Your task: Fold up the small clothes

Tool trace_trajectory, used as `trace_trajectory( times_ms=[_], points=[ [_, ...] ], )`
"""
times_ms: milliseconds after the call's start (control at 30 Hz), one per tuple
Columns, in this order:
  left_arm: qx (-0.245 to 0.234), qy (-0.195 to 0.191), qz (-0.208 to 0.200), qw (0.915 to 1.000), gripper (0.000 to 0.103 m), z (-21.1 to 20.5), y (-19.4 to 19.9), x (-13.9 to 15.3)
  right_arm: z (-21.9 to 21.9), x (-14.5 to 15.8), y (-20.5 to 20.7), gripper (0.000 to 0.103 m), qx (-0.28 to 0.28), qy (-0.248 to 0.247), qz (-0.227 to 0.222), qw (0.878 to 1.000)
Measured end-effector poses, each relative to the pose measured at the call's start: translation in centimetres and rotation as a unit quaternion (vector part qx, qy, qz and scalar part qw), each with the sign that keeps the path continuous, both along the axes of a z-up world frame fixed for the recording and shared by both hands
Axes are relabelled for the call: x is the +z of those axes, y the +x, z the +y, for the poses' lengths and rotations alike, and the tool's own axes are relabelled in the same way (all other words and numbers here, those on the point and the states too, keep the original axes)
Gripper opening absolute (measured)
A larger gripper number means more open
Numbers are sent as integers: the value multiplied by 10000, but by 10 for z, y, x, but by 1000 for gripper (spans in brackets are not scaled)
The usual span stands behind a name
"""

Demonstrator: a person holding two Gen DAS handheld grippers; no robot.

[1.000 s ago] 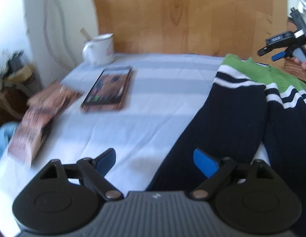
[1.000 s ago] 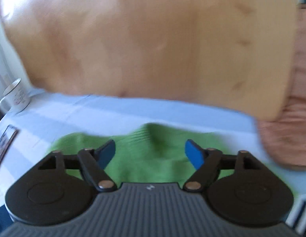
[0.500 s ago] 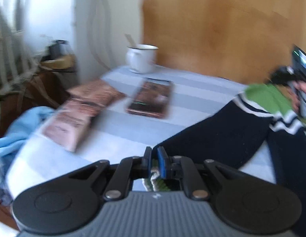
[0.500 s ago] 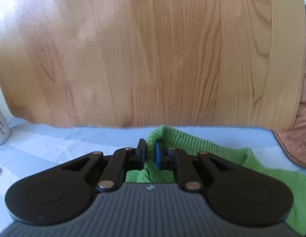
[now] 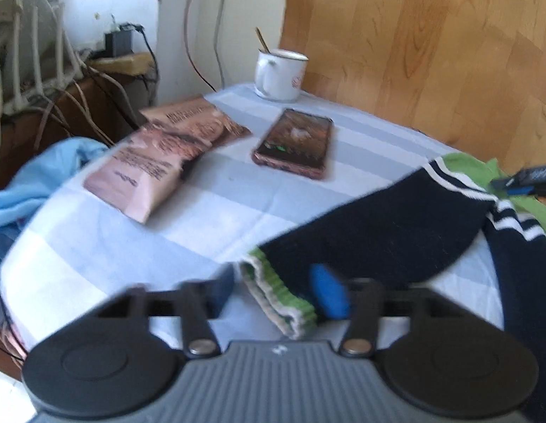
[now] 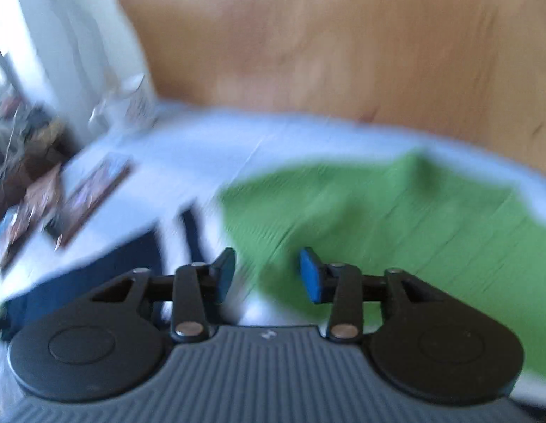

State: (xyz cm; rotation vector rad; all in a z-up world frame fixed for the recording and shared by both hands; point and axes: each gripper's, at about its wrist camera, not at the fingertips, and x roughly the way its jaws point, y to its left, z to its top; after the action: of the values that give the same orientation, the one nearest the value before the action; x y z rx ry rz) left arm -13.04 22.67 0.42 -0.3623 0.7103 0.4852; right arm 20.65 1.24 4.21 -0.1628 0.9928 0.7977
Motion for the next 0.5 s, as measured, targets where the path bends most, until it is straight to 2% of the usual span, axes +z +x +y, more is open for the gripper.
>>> trace_trajectory(
  times_ms=[33,67,100,233,267,300,333,367,433,500],
  points=[
    [53,83,-1,10000,21,-1,1,-1,4,-10,-5,35,-43,-144,-28,9999],
    [40,130,-22,9999,11,-2,1,-1,6,-13,-10,36,-134,-54,-378,9992],
    [29,98,-43,9999,10,0,1,0,11,-14,-11,37,-167,-76,-510,9985],
    [142,-72,-382,9991,9,10,-6,14,30,-6,-7,38,-398,-245,-430,9980],
    [149,-77,-520,9985,9,11,-10,19,29,-7,-12,38,-271,-235,-647,9973],
    [144,-82,-632,9979,9,11,-12,25,30,-2,-23,38,-85,-208,-928,9954],
    [128,-83,-737,9972,9,11,-15,30,30,8,-40,43,184,-139,-1235,9921],
    [109,-82,-818,9966,9,12,-16,35,30,17,-59,54,591,8,-1517,9867],
    [50,-110,-965,9953,9,12,-16,45,36,31,-92,63,1395,344,-1781,9735],
    [-51,-154,-1137,9934,9,11,-15,57,40,40,-133,68,2283,656,-1908,9524]
  ],
)
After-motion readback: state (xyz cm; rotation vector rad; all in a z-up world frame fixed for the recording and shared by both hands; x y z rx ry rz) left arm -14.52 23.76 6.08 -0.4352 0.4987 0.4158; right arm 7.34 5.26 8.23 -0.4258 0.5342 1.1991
